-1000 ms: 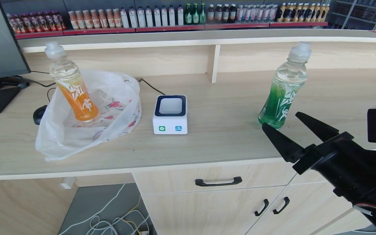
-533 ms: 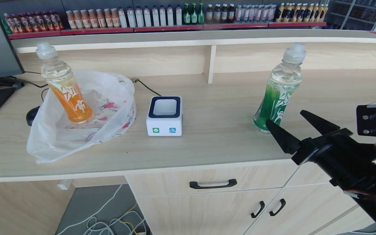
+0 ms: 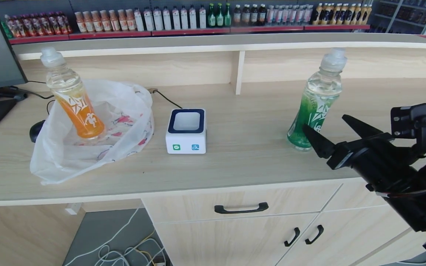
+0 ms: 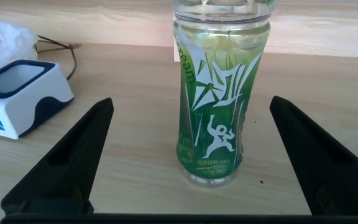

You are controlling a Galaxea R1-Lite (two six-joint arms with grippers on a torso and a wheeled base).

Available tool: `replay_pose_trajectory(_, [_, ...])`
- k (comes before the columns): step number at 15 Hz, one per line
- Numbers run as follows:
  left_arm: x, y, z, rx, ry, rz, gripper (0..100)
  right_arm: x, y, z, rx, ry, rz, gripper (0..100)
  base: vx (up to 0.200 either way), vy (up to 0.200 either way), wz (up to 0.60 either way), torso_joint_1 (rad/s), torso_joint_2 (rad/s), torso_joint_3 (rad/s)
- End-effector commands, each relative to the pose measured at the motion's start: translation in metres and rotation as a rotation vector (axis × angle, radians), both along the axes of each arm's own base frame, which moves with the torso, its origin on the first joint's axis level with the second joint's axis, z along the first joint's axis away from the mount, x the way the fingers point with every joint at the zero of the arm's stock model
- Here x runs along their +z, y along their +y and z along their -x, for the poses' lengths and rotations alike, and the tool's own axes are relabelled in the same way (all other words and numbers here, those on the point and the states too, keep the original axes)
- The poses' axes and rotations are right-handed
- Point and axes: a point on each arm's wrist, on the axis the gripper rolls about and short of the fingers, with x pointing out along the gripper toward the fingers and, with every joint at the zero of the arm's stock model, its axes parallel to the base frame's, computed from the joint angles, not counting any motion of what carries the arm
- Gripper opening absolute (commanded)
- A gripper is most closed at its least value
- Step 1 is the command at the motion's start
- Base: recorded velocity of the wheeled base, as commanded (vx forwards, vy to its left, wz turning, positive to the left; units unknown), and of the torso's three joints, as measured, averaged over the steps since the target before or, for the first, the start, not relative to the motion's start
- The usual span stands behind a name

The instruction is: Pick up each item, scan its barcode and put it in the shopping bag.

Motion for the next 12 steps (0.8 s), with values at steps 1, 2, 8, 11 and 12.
replay_pose_trajectory(1, [0.0,0.0,0.0,0.001,0.0,0.0,100,-0.001,-0.001,-0.013,-0.022,-0.001,-0.001,100,0.0,0.0,0.0,0.0,0.0,0.0])
replay_pose_trajectory(2, [0.0,0.0,0.0,0.001,0.0,0.0,100,0.002,-0.001,-0.024,-0.037,-0.018,-0.007,100,0.0,0.0,0.0,0.0,0.0,0.0])
replay_pose_trajectory(8, [0.0,0.0,0.0,0.001,0.0,0.0,100,0.003,-0.009,-0.054,-0.061,-0.047,0.014,100,0.0,0.0,0.0,0.0,0.0,0.0])
replay_pose_trajectory(11, [0.0,0.0,0.0,0.001,0.0,0.0,100,0.004,-0.007,-0.07,-0.053,-0.069,0.013,100,0.0,0.0,0.0,0.0,0.0,0.0])
replay_pose_trajectory(12, [0.0,0.0,0.0,0.001,0.0,0.0,100,0.003,-0.007,-0.072,-0.053,-0.068,0.015,100,0.0,0.0,0.0,0.0,0.0,0.0])
